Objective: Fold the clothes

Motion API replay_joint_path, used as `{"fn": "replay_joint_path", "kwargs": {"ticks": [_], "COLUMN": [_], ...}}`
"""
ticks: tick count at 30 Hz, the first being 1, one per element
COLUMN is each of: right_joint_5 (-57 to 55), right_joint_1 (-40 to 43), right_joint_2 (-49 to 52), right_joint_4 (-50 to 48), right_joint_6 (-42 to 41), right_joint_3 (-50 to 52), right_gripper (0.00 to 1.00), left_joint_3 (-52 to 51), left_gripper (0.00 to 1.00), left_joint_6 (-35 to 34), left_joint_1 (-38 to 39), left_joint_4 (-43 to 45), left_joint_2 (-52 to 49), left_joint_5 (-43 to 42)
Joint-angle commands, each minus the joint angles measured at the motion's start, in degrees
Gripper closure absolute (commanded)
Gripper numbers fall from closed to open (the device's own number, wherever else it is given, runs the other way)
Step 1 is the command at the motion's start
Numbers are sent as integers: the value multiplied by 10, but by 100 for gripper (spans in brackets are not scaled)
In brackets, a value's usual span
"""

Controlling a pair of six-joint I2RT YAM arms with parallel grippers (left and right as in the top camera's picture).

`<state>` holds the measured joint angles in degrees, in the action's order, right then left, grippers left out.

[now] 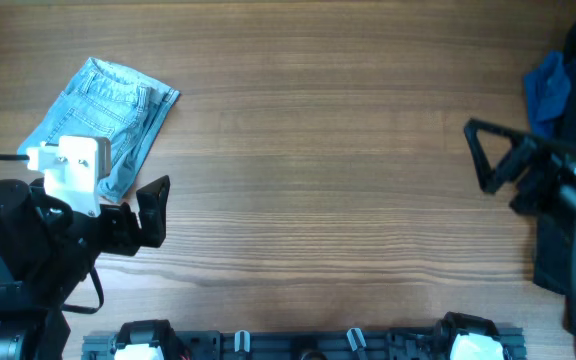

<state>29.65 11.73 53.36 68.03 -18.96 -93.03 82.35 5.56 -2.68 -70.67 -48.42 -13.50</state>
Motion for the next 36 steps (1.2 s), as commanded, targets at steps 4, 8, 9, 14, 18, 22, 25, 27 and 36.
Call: {"fn": "replay_joint_path", "kwargs": {"ticks": [4,8,9,14,18,22,25,27,36], "right_joint_5": [-244,-284,-292,-287,-262,-208,-183,-177,-177], "right_joint_1": [-30,-80,-90,-136,-136,-136,-136,-136,-136], "right_joint_2": [-166,-320,-348,-467,-509,-532,-532,-532,-532], "right_joint_4": [-153,-292,-307,-362,-403,-475,-527,-565,-615], "right_joint_6": [40,40,39,35,41,94,106,107,99], "right_joint_3": [177,420,468,669,756,822,861,880,896], "right_gripper": [0,0,0,1,0,0,0,0,0], "left_joint_3": [0,0,0,0,0,0,0,0,0], "left_gripper": [0,0,0,0,0,0,0,0,0], "left_joint_6": [11,11,11,11,11,11,11,11,11], "left_joint_1": [3,3,3,3,3,3,3,3,3], "left_joint_4": [1,1,1,1,1,1,1,1,1], "left_joint_2": [0,0,0,0,0,0,0,0,0], "left_joint_5": [3,3,3,3,3,3,3,3,3]}}
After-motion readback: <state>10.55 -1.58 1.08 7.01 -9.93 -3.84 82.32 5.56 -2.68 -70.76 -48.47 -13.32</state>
